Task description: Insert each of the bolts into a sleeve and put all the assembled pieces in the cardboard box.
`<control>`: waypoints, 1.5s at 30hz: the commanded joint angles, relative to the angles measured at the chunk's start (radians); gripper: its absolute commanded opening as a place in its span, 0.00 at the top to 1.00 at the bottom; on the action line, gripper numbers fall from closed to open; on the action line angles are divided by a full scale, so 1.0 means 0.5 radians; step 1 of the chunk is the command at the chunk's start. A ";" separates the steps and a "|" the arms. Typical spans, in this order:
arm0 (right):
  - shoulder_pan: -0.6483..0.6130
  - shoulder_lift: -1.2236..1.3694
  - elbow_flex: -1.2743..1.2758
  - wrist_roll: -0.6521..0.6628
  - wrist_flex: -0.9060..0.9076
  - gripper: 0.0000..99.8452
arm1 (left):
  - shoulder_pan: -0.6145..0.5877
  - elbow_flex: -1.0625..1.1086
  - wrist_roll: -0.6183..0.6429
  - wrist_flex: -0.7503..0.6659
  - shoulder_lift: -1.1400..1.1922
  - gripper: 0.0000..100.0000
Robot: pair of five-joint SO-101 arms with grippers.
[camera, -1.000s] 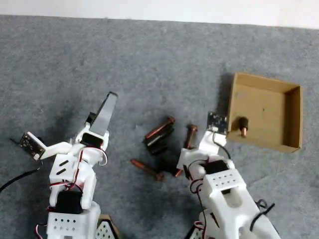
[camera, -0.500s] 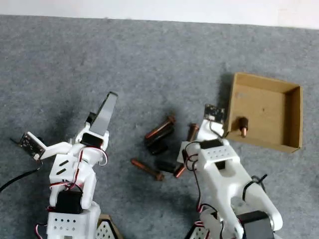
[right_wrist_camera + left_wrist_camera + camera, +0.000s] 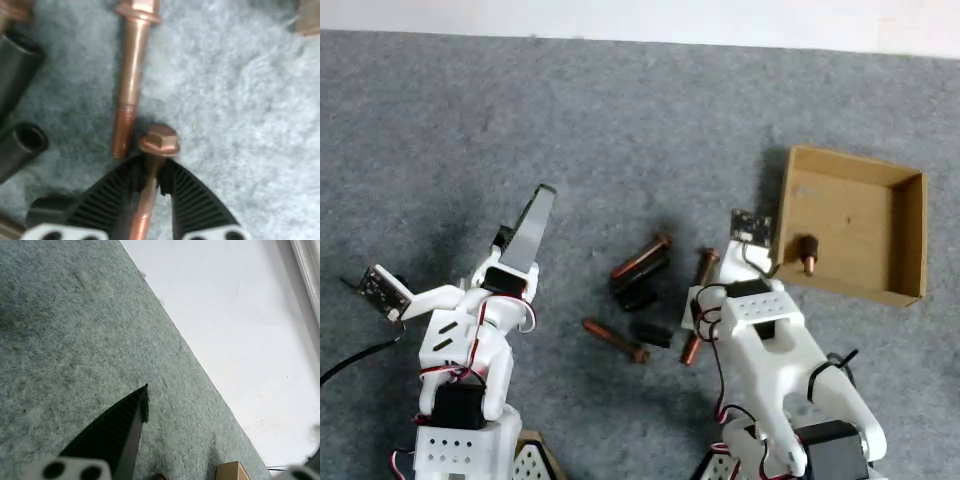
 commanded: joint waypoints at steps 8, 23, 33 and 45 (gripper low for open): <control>0.014 0.054 -0.035 0.028 -0.002 1.00 | 0.005 0.035 -0.098 -0.046 -0.014 0.51; 0.014 0.054 -0.035 0.028 -0.002 1.00 | 0.133 0.038 -0.341 -0.018 -0.011 0.72; 0.014 0.057 -0.035 0.028 -0.002 1.00 | -0.035 0.023 -0.310 -0.031 -0.029 0.72; 0.014 0.057 -0.035 0.028 -0.002 1.00 | -0.137 0.038 -0.273 -0.095 -0.026 0.72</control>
